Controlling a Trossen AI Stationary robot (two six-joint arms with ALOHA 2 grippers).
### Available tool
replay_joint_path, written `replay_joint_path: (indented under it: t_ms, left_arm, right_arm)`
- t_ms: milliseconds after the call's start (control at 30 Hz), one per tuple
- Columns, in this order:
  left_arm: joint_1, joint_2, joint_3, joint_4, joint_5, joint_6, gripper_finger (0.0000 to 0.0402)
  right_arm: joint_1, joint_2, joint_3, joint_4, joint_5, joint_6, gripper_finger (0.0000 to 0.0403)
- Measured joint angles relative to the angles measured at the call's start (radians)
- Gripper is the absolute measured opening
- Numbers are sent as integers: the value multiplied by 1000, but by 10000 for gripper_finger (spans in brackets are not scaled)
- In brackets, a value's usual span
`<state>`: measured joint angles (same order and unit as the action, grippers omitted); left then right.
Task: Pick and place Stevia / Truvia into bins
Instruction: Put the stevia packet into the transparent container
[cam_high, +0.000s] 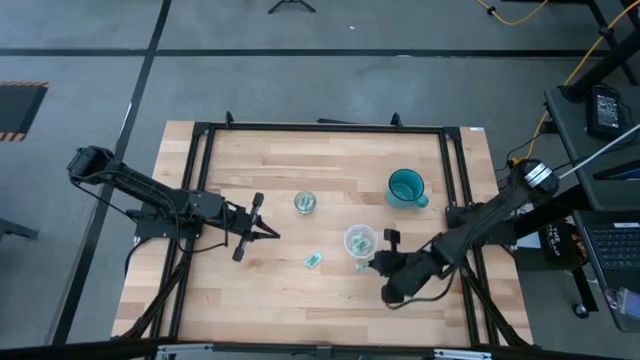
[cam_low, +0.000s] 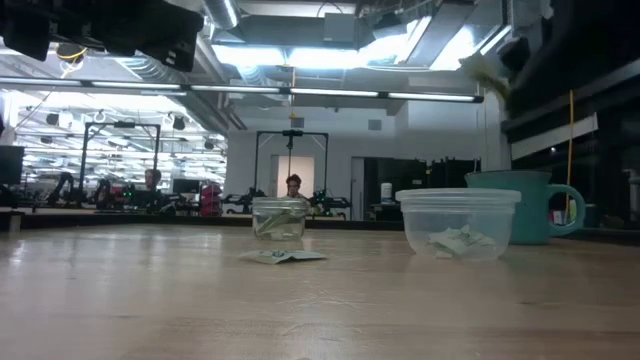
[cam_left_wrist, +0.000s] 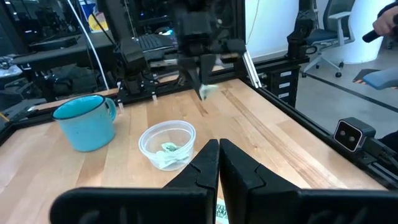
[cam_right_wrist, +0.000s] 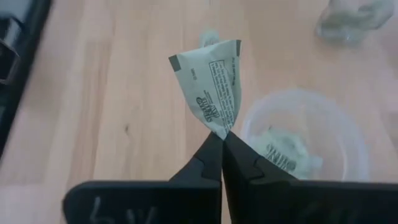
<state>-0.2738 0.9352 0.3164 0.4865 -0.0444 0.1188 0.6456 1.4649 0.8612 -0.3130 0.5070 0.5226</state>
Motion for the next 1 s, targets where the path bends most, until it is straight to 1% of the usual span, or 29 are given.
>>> replay_joint_path:
  t_ms: [100,233,367,567,700,767,1000]
  left_arm:
    - [0,0,0,-8,0,0,8]
    - [0,0,0,-23,-14,0,8]
    - [0,3,0,-25,-60,0,8]
    - [0,3,0,-27,-145,0,8]
    - [1,3,0,-30,-170,-1,8]
    - [1,3,0,-37,-171,-1,8]
    - [1,3,0,-45,-171,-13,8]
  right_arm:
    - [-26,-56,-42,54,-1,-37,0]
    - [-77,-90,-53,43,-20,-80,0]
    - [-145,-94,-53,29,-100,-130,0]
    - [-261,-94,-53,-8,-239,-137,0]
    - [-310,-93,-53,-22,-330,-133,0]
    - [-319,-88,-53,-31,-345,-128,0]
    - [-325,-22,-52,-47,-348,-111,0]
